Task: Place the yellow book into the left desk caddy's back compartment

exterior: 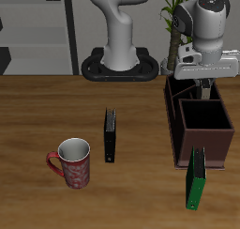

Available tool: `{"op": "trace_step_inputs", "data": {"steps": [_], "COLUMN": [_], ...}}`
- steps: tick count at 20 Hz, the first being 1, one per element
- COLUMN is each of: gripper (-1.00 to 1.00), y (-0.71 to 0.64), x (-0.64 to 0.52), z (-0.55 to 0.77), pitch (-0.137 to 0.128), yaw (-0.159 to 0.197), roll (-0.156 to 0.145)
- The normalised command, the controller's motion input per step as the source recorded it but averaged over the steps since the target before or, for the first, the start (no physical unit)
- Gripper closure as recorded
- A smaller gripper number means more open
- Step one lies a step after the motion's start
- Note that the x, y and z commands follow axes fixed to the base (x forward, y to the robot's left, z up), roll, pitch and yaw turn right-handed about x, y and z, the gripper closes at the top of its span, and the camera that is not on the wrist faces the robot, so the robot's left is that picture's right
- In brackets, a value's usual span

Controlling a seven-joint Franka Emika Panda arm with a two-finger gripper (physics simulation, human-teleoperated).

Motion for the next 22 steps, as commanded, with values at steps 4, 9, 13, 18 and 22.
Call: {"op": "trace_step_inputs", "data": {"steps": [4, 9, 13, 18, 22], "gripper": [1.00, 1.00, 1.00, -1.00, -1.00], "y": [0.11, 0.07, 0.01, -0.09, -0.06], "x": [0.10, 0.22, 0.17, 0.08, -0.02], "z": [-0.32, -0.42, -0.28, -0.05, 0.13], "pitch": [0.043, 0.065, 0.041, 0.028, 0.000], "yaw": [0.017, 0.014, 0.035, -0.026, -0.014], "roll": [0.023, -0.009, 0.005, -0.048, 0.002]}}
